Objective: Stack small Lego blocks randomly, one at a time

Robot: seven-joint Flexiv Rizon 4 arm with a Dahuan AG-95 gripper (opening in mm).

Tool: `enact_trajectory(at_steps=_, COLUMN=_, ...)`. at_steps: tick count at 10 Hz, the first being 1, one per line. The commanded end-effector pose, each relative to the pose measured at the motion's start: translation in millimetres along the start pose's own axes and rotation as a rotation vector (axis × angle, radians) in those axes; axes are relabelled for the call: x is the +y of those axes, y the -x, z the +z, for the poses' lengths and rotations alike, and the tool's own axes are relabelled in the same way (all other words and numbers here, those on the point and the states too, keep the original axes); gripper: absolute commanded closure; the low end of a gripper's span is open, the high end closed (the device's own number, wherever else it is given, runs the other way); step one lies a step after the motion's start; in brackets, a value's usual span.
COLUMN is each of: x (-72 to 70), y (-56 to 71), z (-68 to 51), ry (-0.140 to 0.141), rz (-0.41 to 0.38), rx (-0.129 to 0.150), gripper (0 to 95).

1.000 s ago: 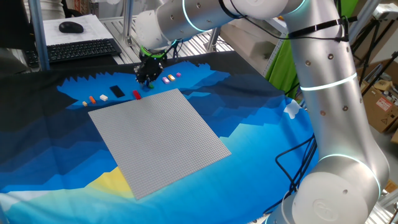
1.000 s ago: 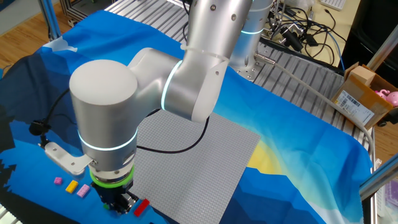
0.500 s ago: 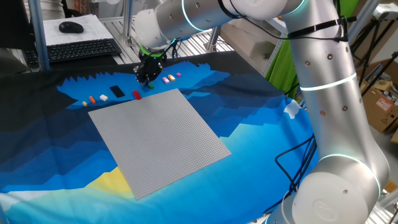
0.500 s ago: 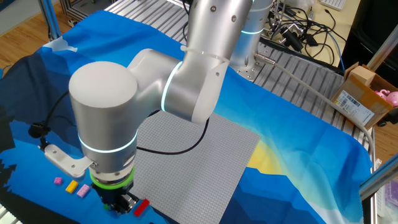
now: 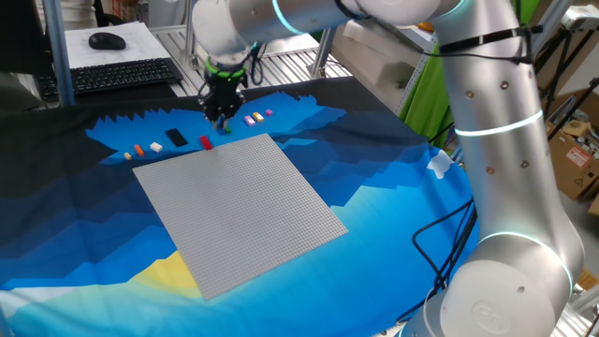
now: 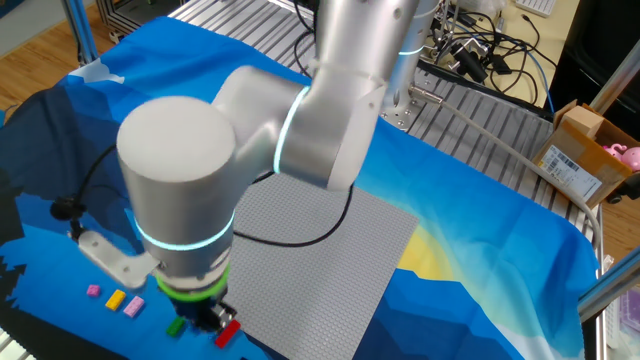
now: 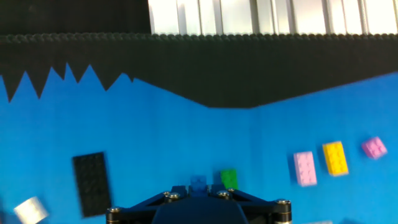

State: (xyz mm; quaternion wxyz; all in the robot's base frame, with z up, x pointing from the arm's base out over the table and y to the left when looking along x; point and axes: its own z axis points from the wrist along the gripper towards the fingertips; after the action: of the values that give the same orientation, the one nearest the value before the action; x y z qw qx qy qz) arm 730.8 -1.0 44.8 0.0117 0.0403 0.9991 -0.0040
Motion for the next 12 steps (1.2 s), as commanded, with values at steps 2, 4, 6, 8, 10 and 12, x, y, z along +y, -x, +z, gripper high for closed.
enact_trajectory(at_steps=2, x=-2.0, y=-4.3, z=-8.7, ry=0.000, rz=0.024, rx=0.059, gripper=95.0)
enact_trajectory(at_steps=4, x=-2.2, y=-1.4, z=-6.6, ry=0.001, rz=0.050, rx=0.060, gripper=95.0)
enact_trajectory(at_steps=6, x=-2.8, y=0.5, z=-4.5, ry=-0.007, rz=0.079, rx=0.060, gripper=95.0)
enact_trajectory(at_steps=8, x=-2.8, y=0.5, z=-4.5, ry=-0.024, rz=0.080, rx=0.061, gripper=95.0)
enact_trajectory(at_steps=10, x=-2.8, y=0.5, z=-4.5, ry=-0.043, rz=0.099, rx=0.057, gripper=95.0)
enact_trajectory(at_steps=12, x=-2.8, y=0.5, z=-4.5, ry=-0.044, rz=0.114, rx=0.071, gripper=95.0)
